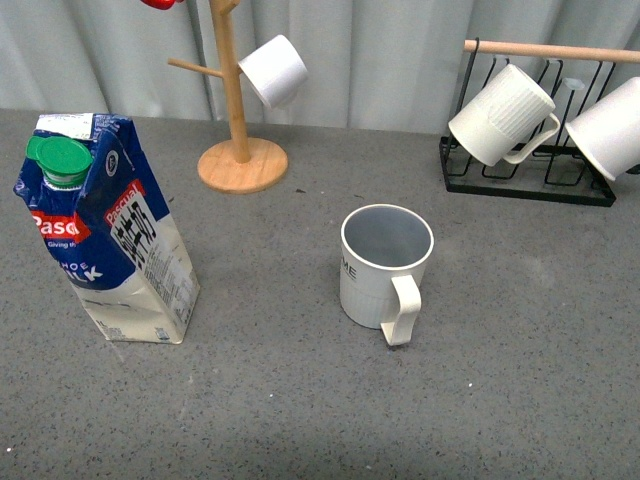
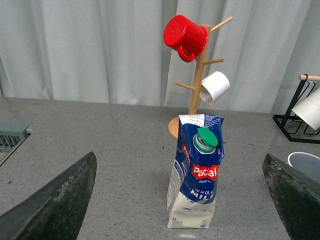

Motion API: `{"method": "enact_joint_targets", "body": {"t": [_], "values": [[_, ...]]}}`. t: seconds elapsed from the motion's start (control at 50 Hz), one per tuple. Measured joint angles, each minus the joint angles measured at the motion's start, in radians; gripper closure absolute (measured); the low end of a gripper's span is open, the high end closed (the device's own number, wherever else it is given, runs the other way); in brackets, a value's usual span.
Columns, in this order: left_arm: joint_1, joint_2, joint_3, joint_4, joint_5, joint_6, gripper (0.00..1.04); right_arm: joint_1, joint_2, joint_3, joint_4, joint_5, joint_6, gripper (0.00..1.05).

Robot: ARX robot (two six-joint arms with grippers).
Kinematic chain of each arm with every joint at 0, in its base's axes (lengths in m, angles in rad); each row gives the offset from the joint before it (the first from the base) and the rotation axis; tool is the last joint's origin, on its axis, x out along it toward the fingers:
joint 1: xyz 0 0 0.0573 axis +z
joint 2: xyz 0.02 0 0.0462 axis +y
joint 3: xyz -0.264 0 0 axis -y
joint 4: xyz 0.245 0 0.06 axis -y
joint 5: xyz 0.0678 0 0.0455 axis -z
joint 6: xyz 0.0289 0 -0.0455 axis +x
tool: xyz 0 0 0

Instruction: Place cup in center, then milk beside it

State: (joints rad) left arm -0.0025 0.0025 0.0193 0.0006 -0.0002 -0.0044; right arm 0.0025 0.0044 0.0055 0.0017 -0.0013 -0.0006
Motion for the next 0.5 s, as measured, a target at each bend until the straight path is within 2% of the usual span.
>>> {"method": "enact_joint_targets", "body": {"t": [0.32, 0.42, 0.46, 0.5], "values": [[0.000, 0.000, 0.000, 0.000, 0.000, 0.000, 0.07, 0.000, 0.000, 0.000, 0.000, 0.000, 0.000, 0.32], [0.000, 0.000, 0.000, 0.000, 0.000, 0.000, 0.07, 0.000, 0.000, 0.000, 0.000, 0.000, 0.000, 0.10], [0.000, 0.000, 0.000, 0.000, 0.000, 0.000, 0.07, 0.000, 0.000, 0.000, 0.000, 0.000, 0.002, 0.07], [0.000, 0.000, 0.000, 0.000, 0.000, 0.000, 0.07, 0.000, 0.000, 0.000, 0.000, 0.000, 0.001, 0.09]]}}
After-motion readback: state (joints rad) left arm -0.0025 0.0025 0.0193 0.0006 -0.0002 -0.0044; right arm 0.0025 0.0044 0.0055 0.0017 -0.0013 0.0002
